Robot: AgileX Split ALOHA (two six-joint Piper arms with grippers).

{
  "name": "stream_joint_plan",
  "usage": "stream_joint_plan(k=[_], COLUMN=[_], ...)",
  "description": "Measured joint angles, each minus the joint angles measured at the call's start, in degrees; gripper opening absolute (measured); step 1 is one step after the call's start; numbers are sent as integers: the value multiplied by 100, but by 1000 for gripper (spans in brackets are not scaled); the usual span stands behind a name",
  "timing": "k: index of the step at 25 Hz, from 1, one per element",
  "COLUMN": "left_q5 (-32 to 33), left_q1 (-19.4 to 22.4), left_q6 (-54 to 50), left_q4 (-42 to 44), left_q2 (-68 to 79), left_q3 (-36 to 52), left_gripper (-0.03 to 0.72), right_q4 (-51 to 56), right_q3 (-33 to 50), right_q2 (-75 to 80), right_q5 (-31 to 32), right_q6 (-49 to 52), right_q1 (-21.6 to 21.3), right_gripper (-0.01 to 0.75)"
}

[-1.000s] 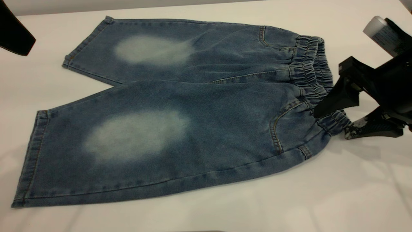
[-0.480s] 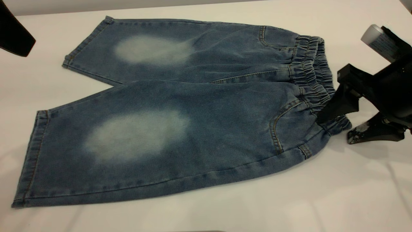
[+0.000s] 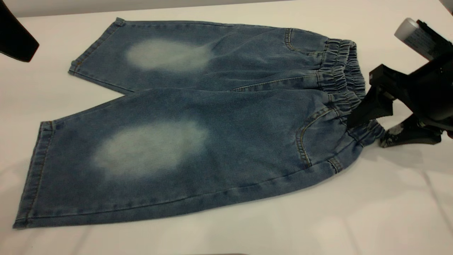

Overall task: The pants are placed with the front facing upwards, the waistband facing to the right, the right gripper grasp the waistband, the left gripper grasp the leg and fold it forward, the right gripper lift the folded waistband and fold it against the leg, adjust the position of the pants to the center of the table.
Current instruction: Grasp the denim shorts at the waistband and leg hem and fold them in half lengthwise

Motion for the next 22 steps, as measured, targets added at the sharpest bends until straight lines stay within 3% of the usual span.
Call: stream_joint_plan(k=[9, 17, 22], left_q5=[0, 0, 0], left_q1=[0, 0, 0], left_q6=[0, 0, 0], left_q4=[0, 0, 0], left_q2=[0, 0, 0], left_q3=[-12, -12, -12], left_gripper=[501, 496, 496], right_q4=[12, 345, 108], right_q3=[-6, -6, -6], right_q2=[11, 21, 39], right_q5=[727, 251, 597], right_q6=[-669, -399, -257], right_q1=[-12, -12, -12], right_gripper=[498, 447, 441])
